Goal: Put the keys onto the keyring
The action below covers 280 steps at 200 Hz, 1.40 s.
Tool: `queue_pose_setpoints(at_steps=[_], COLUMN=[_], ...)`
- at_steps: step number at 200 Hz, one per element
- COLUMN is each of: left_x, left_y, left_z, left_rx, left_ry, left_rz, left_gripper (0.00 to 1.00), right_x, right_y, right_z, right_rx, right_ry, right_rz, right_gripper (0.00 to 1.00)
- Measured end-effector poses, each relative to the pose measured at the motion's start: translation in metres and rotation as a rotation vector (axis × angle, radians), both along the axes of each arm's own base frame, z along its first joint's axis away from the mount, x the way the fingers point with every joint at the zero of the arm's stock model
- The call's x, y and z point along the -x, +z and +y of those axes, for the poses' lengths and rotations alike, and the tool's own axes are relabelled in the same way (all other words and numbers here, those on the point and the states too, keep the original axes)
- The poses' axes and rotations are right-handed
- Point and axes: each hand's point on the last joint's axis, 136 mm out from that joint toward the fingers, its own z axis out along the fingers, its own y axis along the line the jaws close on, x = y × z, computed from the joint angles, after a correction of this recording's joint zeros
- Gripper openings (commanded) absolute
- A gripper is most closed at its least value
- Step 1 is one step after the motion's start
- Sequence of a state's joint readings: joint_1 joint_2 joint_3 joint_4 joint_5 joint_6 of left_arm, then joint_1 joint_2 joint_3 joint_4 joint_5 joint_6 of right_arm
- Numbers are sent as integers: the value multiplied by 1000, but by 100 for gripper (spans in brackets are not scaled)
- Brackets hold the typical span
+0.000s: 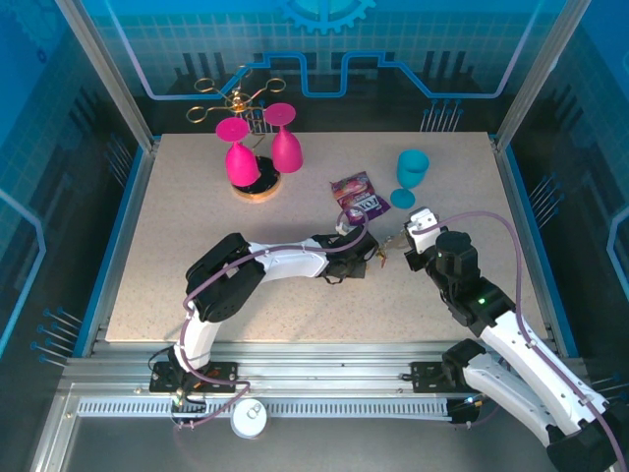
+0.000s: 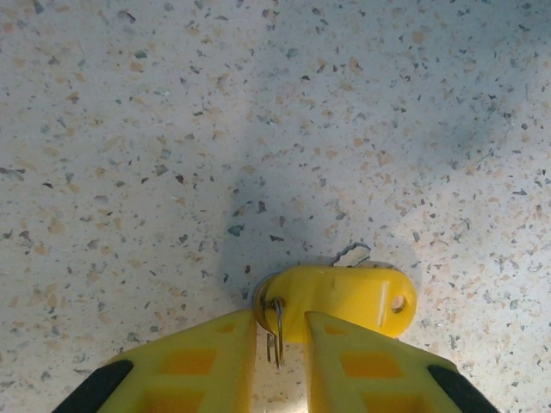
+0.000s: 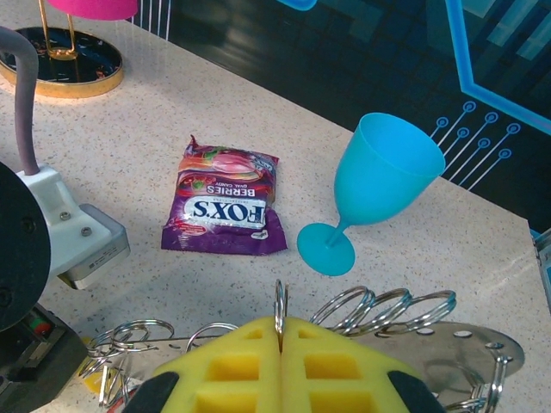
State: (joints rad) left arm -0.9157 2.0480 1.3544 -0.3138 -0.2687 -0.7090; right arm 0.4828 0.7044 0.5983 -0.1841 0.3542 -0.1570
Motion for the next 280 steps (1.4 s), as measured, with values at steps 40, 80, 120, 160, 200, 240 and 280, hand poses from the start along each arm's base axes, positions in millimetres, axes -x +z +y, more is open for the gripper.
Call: queue_pose_setpoints(at_steps=[40, 80, 120, 160, 200, 240, 280], left_x=[5, 5, 4, 4, 1, 5, 13], left_y=[-2, -2, -2, -3, -1, 18, 88], left_z=[2, 2, 3, 3, 3, 21, 38], left_rx=[-21, -21, -25, -28, -32, -68, -95], left_ry=[-5, -5, -3, -4, -5, -102, -319], left_rz=[11, 10, 4, 2, -13, -136, -344], left_gripper=[19, 18, 17, 6, 0, 0, 0], right_x=[0, 0, 0, 1, 1, 1, 0], right_y=[-1, -1, -2, -2, -2, -2, -12], right_z=[1, 1, 1, 2, 2, 3, 12], right_rx=[0, 0, 0, -2, -2, -5, -3], right_ry=[3, 6, 7, 13, 13, 20, 58], right_rz=[4, 6, 6, 8, 8, 9, 48], right_gripper=[0, 0, 0, 0, 0, 0, 0])
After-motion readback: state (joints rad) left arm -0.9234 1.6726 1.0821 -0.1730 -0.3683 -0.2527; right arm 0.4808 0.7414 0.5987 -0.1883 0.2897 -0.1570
